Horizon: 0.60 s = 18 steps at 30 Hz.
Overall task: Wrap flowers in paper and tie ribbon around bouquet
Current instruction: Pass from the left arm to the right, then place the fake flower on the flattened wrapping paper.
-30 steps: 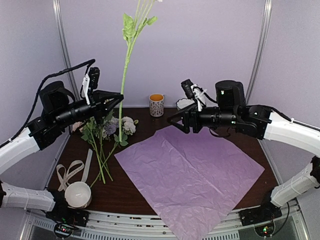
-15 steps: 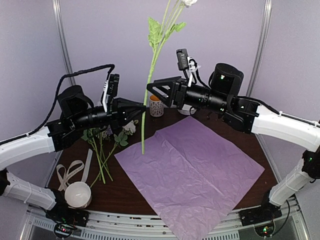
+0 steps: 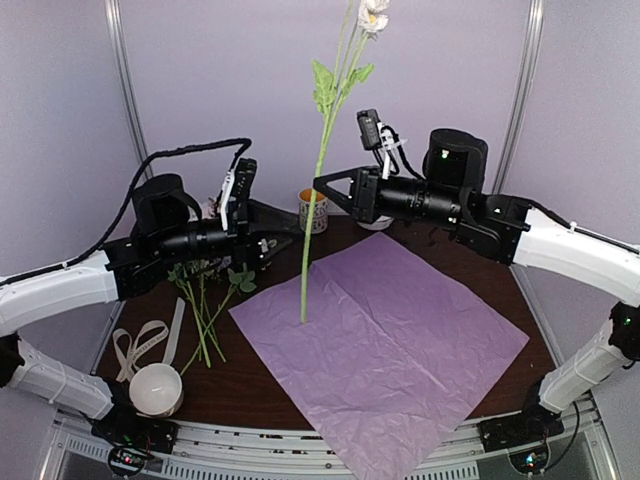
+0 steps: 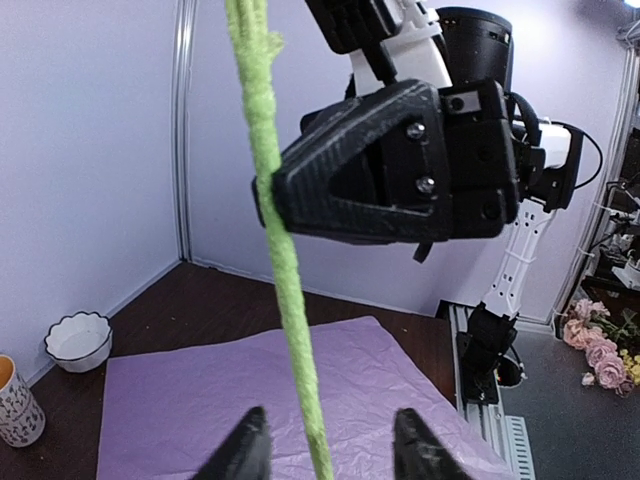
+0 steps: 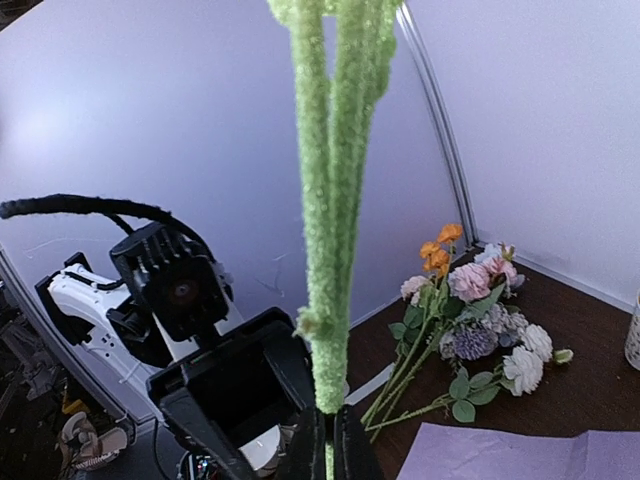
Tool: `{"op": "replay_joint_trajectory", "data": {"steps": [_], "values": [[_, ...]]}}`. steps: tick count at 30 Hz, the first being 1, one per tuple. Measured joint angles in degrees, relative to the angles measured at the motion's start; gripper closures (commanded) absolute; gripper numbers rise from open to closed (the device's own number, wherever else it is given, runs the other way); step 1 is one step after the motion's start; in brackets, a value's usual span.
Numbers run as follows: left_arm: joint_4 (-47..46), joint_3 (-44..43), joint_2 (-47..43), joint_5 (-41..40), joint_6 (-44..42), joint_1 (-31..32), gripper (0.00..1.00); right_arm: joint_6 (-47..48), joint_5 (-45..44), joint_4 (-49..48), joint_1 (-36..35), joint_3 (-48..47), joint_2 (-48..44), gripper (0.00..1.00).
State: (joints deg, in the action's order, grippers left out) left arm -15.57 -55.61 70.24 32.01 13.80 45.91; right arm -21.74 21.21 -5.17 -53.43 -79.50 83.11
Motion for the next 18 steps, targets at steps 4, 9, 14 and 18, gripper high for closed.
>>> {"op": "replay_joint_trajectory", "data": {"steps": [4,9,14,18], "values": [[5.05,-0.35,-0.39,-3.3,0.15,-0.35,0.32,-2.82,-5.09,8.55,4.35,2.23,-3.54,1.0],[20.11,-5.14,1.18,-17.66,2.6,-7.52,0.33,-10.08,-7.08,18.01,14.88,9.57,-4.63,1.0],[30.25,-6.03,5.99,-24.74,7.06,-19.87,0.31,-12.79,-4.44,25.18,19.54,15.04,5.31,1.0],[35.78,-4.81,9.99,-26.38,8.24,-25.81,0.31,-12.5,-3.87,28.65,20.94,14.91,13.68,0.9]]}}
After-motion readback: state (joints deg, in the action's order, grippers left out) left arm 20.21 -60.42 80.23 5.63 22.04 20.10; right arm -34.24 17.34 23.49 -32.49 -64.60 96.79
